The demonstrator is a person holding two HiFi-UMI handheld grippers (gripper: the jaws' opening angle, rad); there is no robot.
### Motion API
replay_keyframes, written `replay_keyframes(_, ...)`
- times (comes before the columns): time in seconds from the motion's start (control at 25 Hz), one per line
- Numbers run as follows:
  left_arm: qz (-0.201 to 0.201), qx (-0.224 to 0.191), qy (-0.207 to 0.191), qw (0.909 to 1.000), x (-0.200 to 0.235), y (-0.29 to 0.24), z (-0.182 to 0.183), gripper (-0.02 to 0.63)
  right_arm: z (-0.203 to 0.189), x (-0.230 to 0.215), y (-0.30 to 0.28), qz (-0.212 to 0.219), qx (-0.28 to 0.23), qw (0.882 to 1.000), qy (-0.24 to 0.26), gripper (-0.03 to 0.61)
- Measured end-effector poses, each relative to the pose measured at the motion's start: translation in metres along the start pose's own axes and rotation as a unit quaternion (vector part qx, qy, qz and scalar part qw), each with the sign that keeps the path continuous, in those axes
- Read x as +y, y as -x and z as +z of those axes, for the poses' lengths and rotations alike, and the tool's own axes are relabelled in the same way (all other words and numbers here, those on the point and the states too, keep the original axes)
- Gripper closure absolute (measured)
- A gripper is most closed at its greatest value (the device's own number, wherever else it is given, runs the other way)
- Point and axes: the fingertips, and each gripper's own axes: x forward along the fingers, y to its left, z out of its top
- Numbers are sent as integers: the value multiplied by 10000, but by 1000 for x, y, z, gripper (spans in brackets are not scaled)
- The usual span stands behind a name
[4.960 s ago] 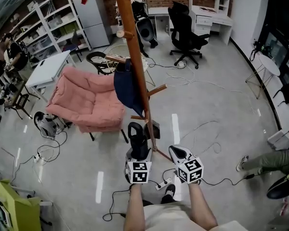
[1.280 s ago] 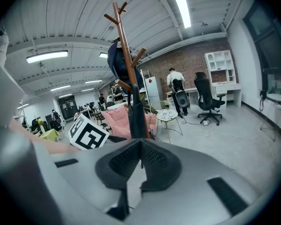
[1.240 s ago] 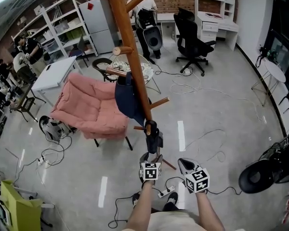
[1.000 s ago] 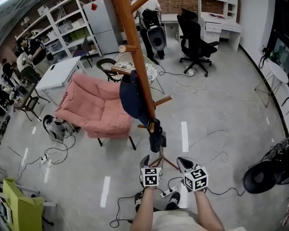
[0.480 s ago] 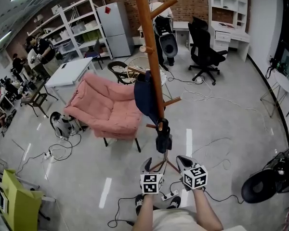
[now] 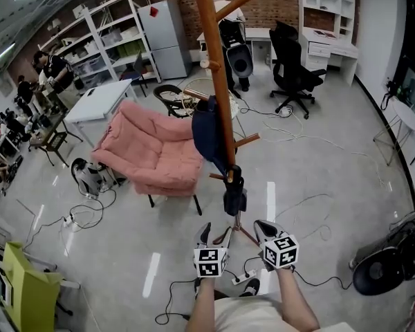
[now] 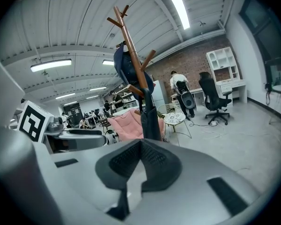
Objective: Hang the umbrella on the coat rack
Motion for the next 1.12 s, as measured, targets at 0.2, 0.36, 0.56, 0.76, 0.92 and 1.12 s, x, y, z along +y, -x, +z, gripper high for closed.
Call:
replay_keyframes(0.2,-38,-27,-54,10000,-1,5,7,337,1,1,1,-17,-38,10000,-25,575)
replay_keyframes(0.36,-40,-79,-135,9999,-3,5,14,373,0,-3,3,-55,-38,10000,-56,575)
replay_keyframes(0.56,-7,-28,-200,9998,-1,5,12,397,-3,-2,4,-65,-14,10000,-61,575)
replay_keyframes(0.76,-15,-28,-240,9997,0,5,11,453,-5,-3,4,-73,-1,10000,-46,575)
replay_keyframes(0.92,39,-92,-224,9997,2,6,14,522,-5,-3,3,-67,14,10000,-30,575)
replay_keyframes(1.12,-45,-104,-150,9998,2,8,17,607,-3,-1,2,-46,10,10000,-8,575)
